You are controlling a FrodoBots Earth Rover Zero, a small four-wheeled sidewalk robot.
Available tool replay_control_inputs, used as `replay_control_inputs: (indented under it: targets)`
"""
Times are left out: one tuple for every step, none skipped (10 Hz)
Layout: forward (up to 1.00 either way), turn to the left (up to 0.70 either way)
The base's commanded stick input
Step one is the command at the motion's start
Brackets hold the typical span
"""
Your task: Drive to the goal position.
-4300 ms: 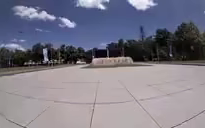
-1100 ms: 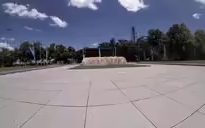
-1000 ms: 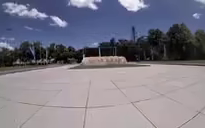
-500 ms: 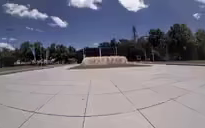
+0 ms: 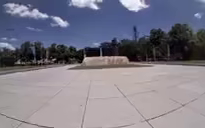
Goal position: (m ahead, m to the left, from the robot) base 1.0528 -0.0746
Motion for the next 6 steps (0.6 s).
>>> replay_control_inputs:
  targets:
    - [0.50,0.00]
    - [0.50,0.00]
    - [0.50,0.00]
    - [0.50,0.00]
    - [0.50,0.00]
    - [0.50,0.00]
